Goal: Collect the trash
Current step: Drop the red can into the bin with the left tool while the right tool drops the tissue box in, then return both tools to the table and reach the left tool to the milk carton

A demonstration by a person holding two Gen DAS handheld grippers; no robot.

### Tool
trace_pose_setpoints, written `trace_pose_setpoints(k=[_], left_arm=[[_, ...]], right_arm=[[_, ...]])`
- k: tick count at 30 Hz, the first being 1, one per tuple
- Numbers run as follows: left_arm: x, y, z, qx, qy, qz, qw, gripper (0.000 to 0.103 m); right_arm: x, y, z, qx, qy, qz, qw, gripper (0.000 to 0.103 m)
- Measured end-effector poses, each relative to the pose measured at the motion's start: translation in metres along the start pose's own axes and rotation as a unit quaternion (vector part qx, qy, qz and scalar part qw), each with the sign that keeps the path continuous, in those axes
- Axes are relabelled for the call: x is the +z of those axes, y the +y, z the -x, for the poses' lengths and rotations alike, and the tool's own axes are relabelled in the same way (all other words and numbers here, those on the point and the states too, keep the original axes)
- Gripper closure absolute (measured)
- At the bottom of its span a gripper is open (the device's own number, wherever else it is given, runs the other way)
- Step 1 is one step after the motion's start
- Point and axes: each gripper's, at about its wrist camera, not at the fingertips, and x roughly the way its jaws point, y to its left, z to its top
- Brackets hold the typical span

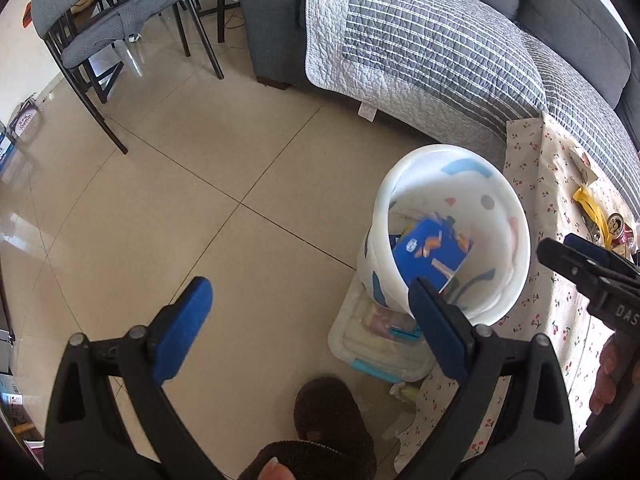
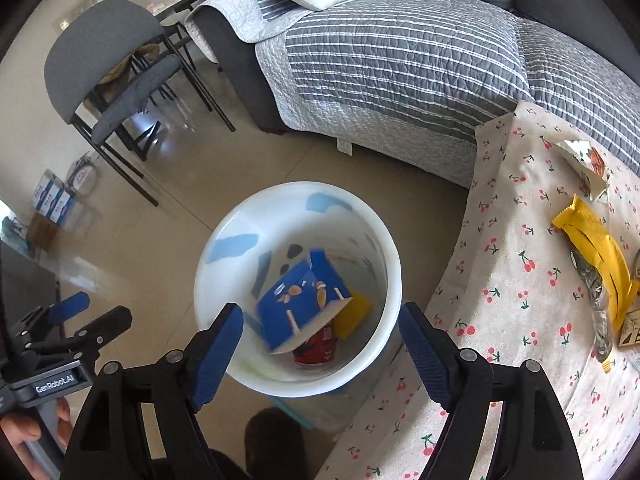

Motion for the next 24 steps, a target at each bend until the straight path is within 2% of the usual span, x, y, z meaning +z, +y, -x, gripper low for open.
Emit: trace_pose_setpoints(k=[4,10,20,24], left_arm=[[-0.001,-0.007,0.003,-0.001,-0.002,-0.007,1.0000,0.005],[-0.003,-0.029,0.012,-0.014,-0.008,-0.022,0.9996,0.005],[-0.010,-0.097,0.025,-0.027,-0.015,-0.084,0.9960,0.005],[-0.012,-0.127,0.027,-0.031,-0.011,-0.104,0.9940,0.004]], right_arm=[[-0.011,-0.016,0.025,-0.025,-0.008,0.013,1.000,0.021],[-0.033,-0.058,0.062,-0.057,-0.019,-0.003,0.998,0.020],[-0.085,-0.134,0.112,-0.113,-0.015,-0.042,0.993,0.019],[-0.103,-0.172,0.136,-0.135,-0.016,-0.076,0.988,0.019]])
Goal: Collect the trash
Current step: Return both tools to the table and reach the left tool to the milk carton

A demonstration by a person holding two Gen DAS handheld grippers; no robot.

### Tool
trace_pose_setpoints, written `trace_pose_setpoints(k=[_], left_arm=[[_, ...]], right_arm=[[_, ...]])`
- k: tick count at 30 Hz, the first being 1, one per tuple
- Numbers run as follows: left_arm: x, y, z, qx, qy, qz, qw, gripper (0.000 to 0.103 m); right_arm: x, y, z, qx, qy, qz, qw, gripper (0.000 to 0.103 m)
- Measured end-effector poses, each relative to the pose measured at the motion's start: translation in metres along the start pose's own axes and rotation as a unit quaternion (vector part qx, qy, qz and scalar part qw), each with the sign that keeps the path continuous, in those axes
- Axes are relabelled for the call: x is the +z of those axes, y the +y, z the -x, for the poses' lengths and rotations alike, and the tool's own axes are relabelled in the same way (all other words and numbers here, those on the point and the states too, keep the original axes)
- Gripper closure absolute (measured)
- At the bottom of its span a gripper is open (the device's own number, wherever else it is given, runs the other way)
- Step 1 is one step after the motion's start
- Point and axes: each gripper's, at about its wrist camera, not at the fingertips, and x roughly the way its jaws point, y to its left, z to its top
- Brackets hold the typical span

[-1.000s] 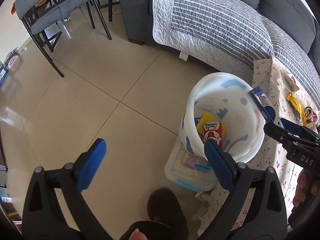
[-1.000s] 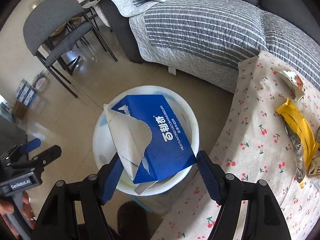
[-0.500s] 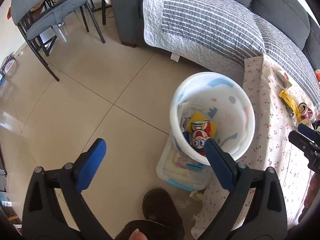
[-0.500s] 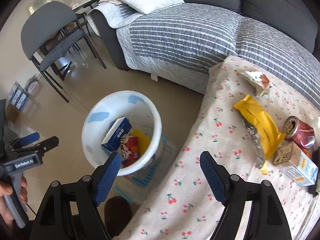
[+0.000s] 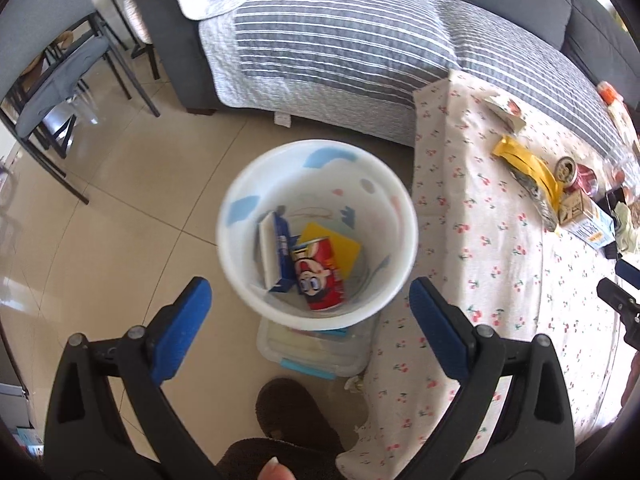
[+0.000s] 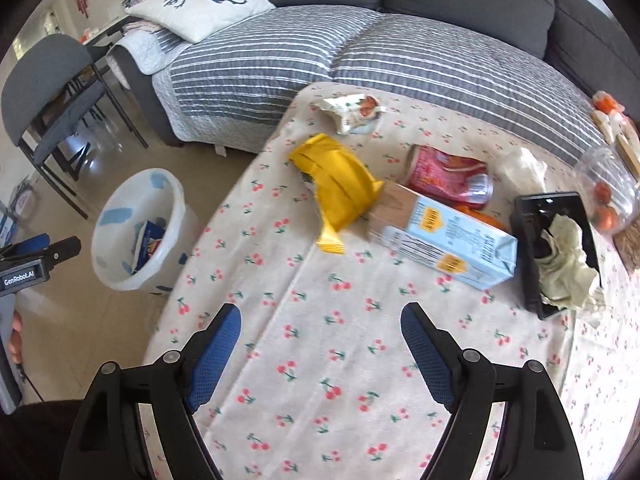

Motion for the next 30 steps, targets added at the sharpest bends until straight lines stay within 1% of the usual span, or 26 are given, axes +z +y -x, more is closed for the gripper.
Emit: trace_pose_setpoints(k=[2,6,10,15,18,20,22,24,25,27,28,30], left_arm=[[0.002,-0.018,0.000,-0.002,0.001,-0.011,0.9999,0.004],[0.006,-0.057,-0.001,-0.006,0.001,-0.040,0.9992,0.004],[0.011,-0.099,-0.007,-0.016,0.013,-0.067,0.9975,0.004],[0.019,-0.154,-0.012,-0.050,0.026,-0.083,0.9950,0.004],[0.024,-0.190,-0.009,-0.088,0.019,-0.103,0.9907,0.004],[0.028,-0.217,-0.005,-0.105,0.001,-0.134,0.9853,0.004],[0.032,-0.242,-0.002,-0.118,-0.016,-0.173,0.9777,0.004],[0.038,-0.265,-0.004,-0.132,-0.015,-0.211,0.9685,0.004],[0.041,-0.274,-0.005,-0.144,-0.018,-0.215,0.9659,0.004],[0.047,-0.296,-0.001,-0.150,-0.033,-0.263,0.9524,0.004],[0.049,-0.309,0.001,-0.148,-0.039,-0.288,0.9454,0.004],[0.049,-0.332,0.001,-0.152,-0.033,-0.337,0.9288,0.004]], right_arm=[[-0.005,-0.023,0.009,-0.003,-0.010,-0.024,1.000,0.019],[-0.006,-0.061,0.024,-0.016,-0.009,-0.061,0.998,0.019],[-0.010,-0.098,0.037,-0.028,-0.018,-0.091,0.995,0.018],[-0.019,-0.143,0.040,-0.050,-0.006,-0.125,0.991,0.018],[-0.028,-0.166,0.044,-0.052,-0.003,-0.144,0.988,0.018],[-0.035,-0.178,0.046,-0.057,0.002,-0.150,0.987,0.018],[-0.041,-0.191,0.048,-0.059,0.006,-0.159,0.986,0.018],[-0.046,-0.203,0.052,-0.058,0.007,-0.179,0.982,0.018],[-0.046,-0.208,0.054,-0.056,0.003,-0.187,0.981,0.018],[-0.046,-0.216,0.060,-0.051,-0.005,-0.194,0.980,0.018],[-0.046,-0.219,0.062,-0.050,-0.008,-0.195,0.979,0.018],[-0.045,-0.225,0.065,-0.049,-0.012,-0.199,0.979,0.018]])
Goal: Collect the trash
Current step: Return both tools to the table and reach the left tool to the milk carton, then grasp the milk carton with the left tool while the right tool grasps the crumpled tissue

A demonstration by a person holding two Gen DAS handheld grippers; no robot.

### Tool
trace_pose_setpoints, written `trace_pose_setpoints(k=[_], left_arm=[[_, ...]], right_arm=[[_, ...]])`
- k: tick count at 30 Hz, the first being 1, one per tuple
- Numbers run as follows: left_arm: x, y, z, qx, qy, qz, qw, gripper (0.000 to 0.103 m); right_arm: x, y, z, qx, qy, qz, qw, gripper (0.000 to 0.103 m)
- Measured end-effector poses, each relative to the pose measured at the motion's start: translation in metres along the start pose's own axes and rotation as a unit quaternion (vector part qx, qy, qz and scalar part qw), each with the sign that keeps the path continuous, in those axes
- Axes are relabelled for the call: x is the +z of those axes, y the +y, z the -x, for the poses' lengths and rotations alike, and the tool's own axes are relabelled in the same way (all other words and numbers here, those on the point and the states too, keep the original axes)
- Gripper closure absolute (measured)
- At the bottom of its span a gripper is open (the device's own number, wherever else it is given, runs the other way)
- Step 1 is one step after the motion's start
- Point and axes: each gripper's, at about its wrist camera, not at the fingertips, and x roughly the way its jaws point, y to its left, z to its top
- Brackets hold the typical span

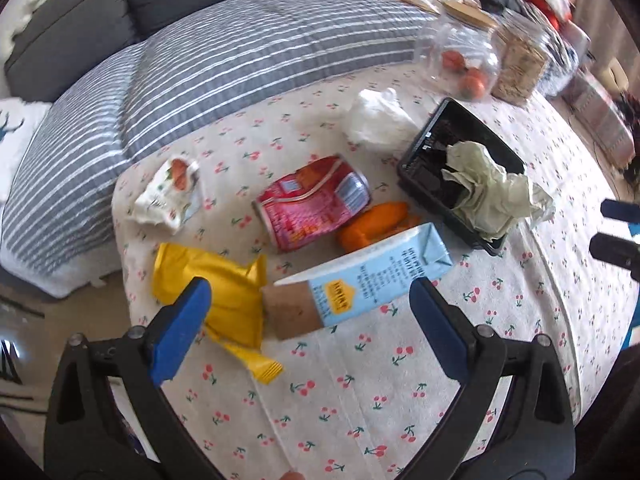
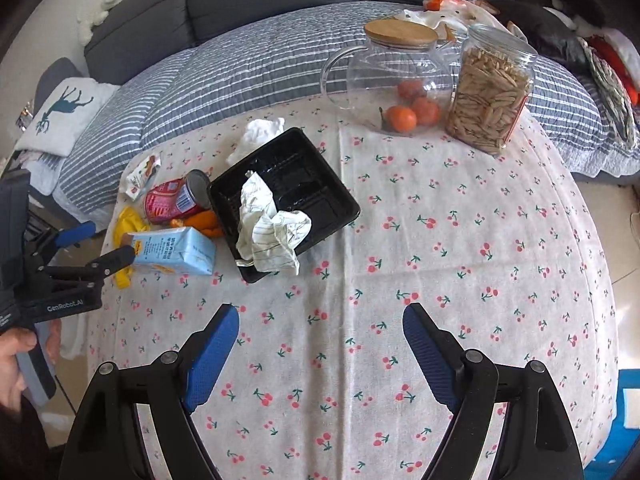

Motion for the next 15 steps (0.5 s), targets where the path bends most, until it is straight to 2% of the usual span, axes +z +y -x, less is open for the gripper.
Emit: trace_pose_setpoints(k=[5,8,9,13,15], left_arm=[[0.015,-0.029,-0.028,0.007,0.065,-0.079,0.9947,0.005],[0.010,-0.039,-0.042,0.014,0.098,-0.111,0.9888,0.012],[0.007,-0.041,-0.045,0.012,0.109,-0.113,0.9876,0.014],[-0.002,-0.038,-0.056,-0.002,0.140,-0.084,0.9866,0.045],[-0.007,-0.030,-0.054,-0.015,0.138,-0.038,0.9895,0.046]], right_arm=[[0.004,-0.015,0.001,0.000,0.004,-0.011,1.000,0.018],[0.006,-0.026,0.001,-0.005,0.003,-0.021,1.000,0.018],[0.007,-0.029,0.001,-0.007,0.003,-0.025,1.000,0.018],[0.008,-0.039,0.001,-0.010,0.005,-0.033,0.999,0.018],[0.009,-0.040,-0.001,-0.013,0.006,-0.033,0.999,0.018]])
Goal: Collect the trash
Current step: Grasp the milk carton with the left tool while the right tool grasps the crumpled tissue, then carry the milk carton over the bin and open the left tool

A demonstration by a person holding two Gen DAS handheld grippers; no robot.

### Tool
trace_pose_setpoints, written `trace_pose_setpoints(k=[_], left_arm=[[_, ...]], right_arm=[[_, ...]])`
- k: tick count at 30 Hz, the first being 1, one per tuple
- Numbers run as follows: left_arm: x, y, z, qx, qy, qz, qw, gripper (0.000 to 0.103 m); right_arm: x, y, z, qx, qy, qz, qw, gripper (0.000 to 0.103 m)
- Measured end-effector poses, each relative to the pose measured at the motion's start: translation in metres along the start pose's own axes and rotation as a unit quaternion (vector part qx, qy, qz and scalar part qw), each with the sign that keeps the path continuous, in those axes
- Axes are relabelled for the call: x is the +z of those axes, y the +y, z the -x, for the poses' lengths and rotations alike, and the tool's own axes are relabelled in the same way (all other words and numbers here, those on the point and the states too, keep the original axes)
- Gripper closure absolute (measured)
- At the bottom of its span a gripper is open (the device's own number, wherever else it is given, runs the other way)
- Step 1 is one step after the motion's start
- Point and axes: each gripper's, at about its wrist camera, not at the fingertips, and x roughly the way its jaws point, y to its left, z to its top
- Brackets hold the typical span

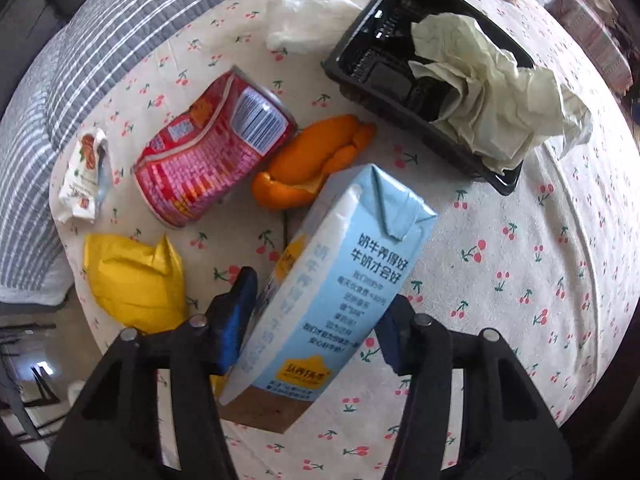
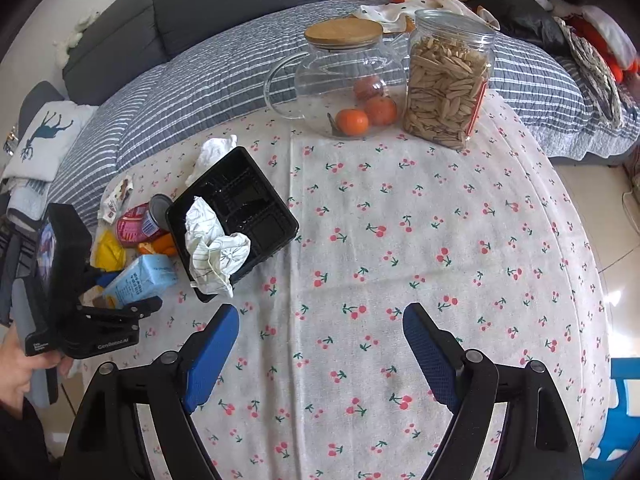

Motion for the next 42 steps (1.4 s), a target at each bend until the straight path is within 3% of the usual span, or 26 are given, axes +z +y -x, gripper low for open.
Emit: trace_pose_setpoints(k=[3,5,7,11,15,18,23,31,36,42], left_arm=[[-0.013,0.010,0.008,-0.051,-0.015,0.060,0.9968,0.053],[-0.026,0.018,0.018,-0.082,-0.033,0.107,0.9903,0.062],[-0.041,0.022,0.029,-0.101,-0.049,0.136,0.9843,0.062],[-0.071,0.030,0.054,-0.106,-0.085,0.168,0.9765,0.062],[-0.097,0.048,0.068,-0.110,-0.112,0.221,0.9625,0.062],[-0.101,0.059,0.068,-0.110,-0.127,0.244,0.9551,0.062],[-0.104,0.064,0.061,-0.106,-0.116,0.252,0.9549,0.062],[-0.122,0.072,0.068,-0.091,-0.119,0.246,0.9577,0.062],[-0.132,0.078,0.066,-0.081,-0.115,0.254,0.9569,0.062],[-0.145,0.084,0.073,-0.074,-0.125,0.261,0.9543,0.062]], right_arm=[[0.002,0.001,-0.003,-0.002,0.001,-0.002,1.000,0.018],[0.004,0.004,-0.005,0.003,0.004,-0.004,1.000,0.018],[0.006,0.009,-0.008,0.010,0.004,-0.004,1.000,0.018],[0.015,0.026,-0.014,0.032,-0.004,0.006,0.999,0.018],[0.024,0.052,-0.026,0.055,-0.013,0.027,0.998,0.018],[0.027,0.069,-0.038,0.072,-0.010,0.038,0.997,0.027],[0.030,0.087,-0.053,0.067,-0.002,0.047,0.997,0.033],[0.031,0.079,-0.080,0.060,0.014,0.011,0.998,0.038],[0.026,0.077,-0.088,0.072,0.017,0.002,0.997,0.062],[0.024,0.080,-0.063,0.076,-0.022,0.012,0.997,0.067]])
